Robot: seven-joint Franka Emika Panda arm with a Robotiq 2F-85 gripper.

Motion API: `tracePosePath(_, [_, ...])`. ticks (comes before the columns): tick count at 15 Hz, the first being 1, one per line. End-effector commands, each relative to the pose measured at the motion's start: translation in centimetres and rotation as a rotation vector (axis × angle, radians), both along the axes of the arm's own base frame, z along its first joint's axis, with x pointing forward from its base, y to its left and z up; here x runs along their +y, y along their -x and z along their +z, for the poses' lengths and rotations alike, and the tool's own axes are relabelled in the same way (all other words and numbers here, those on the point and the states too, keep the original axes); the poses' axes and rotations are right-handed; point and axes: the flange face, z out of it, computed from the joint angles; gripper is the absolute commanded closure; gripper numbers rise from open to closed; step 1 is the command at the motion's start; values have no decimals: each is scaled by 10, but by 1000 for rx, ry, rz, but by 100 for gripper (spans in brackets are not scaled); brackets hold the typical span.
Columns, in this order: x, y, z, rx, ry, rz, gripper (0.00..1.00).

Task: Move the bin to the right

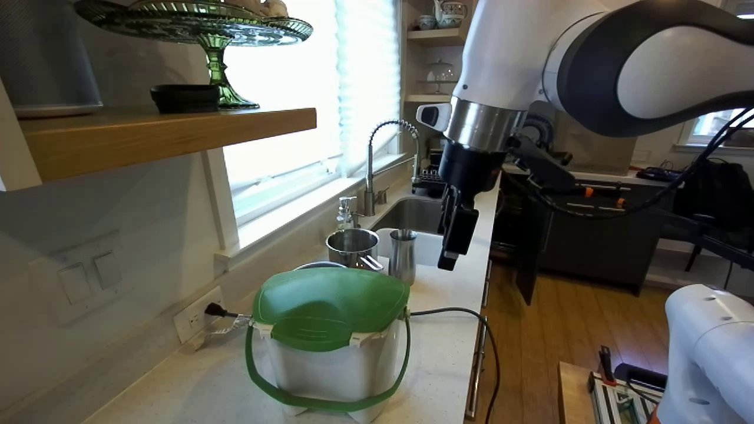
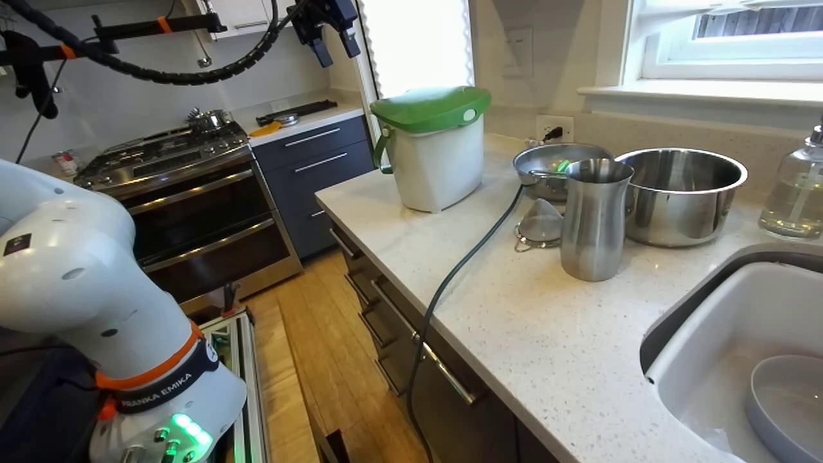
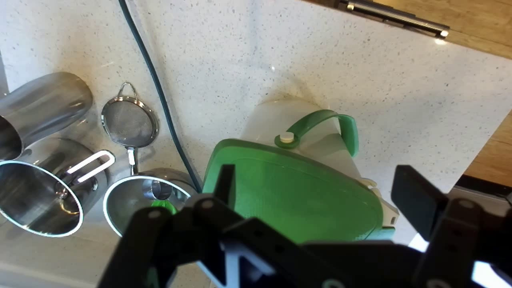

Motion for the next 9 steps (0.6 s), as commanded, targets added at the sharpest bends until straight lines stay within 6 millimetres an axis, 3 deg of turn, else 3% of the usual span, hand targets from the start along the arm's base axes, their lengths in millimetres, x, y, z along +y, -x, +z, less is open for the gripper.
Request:
tracePosePath(1, [0, 0, 1, 1, 0, 0, 0])
tracePosePath(3, [0, -1, 1, -15, 11, -33, 0])
tracePosePath(9, [36, -18, 10, -102, -70, -48, 0])
